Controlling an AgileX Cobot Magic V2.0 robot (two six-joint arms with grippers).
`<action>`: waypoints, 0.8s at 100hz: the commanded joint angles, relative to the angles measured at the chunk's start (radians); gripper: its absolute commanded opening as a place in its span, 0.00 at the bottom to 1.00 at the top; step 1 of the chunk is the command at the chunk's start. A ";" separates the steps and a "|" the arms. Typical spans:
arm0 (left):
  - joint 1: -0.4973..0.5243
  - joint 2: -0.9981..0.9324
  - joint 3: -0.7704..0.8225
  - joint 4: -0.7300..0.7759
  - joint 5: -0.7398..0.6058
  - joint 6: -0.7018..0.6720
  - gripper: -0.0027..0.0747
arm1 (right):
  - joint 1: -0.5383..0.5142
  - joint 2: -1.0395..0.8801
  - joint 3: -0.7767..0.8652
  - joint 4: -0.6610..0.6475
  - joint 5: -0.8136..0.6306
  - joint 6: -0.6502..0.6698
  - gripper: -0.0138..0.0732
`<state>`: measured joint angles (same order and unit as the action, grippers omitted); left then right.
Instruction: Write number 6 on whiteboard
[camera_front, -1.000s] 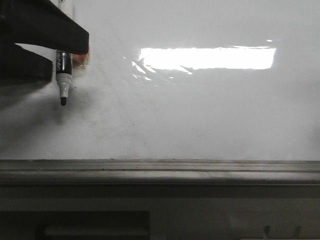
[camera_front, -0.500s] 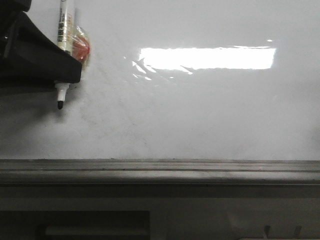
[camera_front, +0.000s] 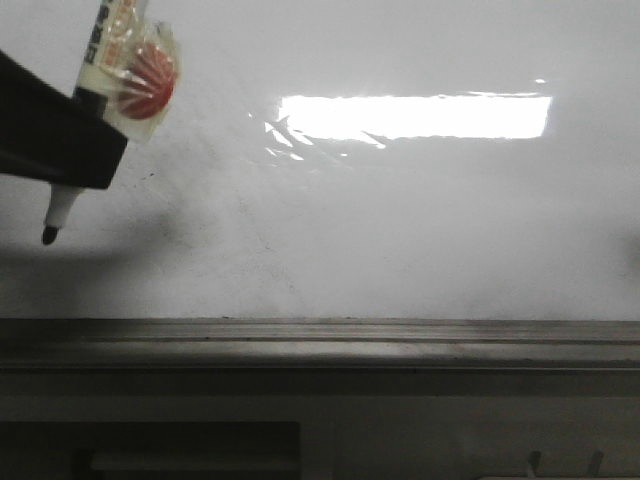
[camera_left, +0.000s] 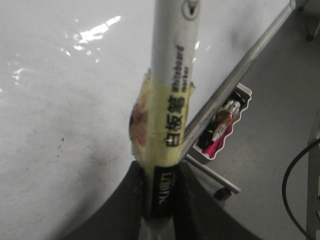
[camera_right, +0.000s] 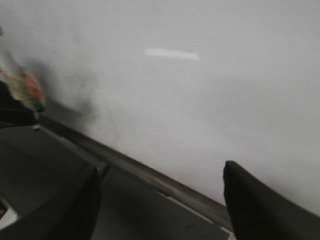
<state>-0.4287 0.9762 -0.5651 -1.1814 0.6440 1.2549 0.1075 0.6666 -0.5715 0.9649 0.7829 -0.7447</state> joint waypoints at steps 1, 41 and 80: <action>-0.040 -0.008 -0.031 0.025 0.011 -0.015 0.01 | 0.019 0.088 -0.092 0.099 0.061 -0.087 0.70; -0.263 0.107 -0.133 0.359 -0.079 -0.255 0.01 | 0.229 0.508 -0.453 0.067 0.243 -0.096 0.70; -0.274 0.144 -0.192 0.376 -0.106 -0.264 0.01 | 0.319 0.702 -0.619 0.019 0.343 -0.078 0.70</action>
<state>-0.6920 1.1328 -0.7164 -0.7777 0.5787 1.0018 0.4190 1.3734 -1.1521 0.9390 1.1155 -0.8196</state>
